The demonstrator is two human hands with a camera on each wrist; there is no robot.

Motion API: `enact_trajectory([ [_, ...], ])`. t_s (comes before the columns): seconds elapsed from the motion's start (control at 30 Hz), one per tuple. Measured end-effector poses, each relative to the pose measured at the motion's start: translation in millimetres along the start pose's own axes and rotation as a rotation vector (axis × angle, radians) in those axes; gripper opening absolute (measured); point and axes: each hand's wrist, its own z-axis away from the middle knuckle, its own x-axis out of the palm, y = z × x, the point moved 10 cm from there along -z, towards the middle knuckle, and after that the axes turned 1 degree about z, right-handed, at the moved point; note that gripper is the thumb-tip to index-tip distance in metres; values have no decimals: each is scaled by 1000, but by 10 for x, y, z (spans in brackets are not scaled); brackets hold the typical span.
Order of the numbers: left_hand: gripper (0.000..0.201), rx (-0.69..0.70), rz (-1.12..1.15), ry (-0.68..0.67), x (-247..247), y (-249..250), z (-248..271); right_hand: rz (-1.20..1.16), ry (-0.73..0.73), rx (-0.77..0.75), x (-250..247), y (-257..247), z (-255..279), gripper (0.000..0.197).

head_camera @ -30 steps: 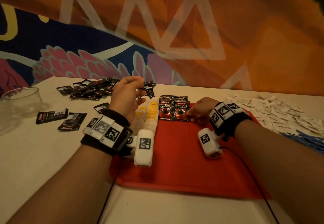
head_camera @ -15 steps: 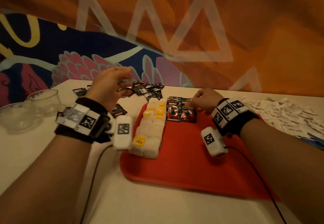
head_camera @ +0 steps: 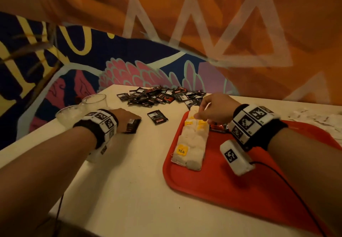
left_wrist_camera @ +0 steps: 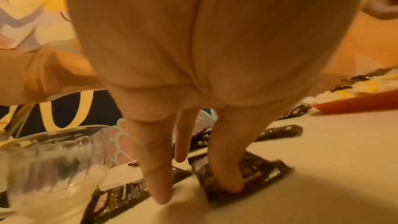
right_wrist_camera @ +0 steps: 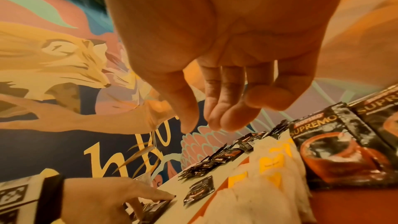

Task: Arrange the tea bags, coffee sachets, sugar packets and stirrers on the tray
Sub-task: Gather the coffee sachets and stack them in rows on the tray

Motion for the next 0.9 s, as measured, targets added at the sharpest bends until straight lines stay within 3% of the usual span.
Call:
enact_trajectory([
  [0.17,64,77,-8,99,-95,217,-220,15,-33,-16,66,-61,-76,20],
  [0.23,72,28,21,132,-165,156,-305,12,-44,-22,73,-70,-115,20],
  [0.4,78,-86,151,-6,-41,15,-495,36,-68,-34,86,-71,-218,20],
  [0.5,83,-53,98,88,-167,76,-651,44,-80,-43,89,-79,-281,18],
  [0.63,69,-113,78,178,-462,111,-833,54,-79,-46,69,-88,-343,18],
  [0.8,86,-82,56,-9,-312,260,-1060,59,-115,-39,105,-117,-382,19],
  [0.9,76,-60,54,-46,-284,298,-1003,74,-151,-29,172,-164,-390,21],
])
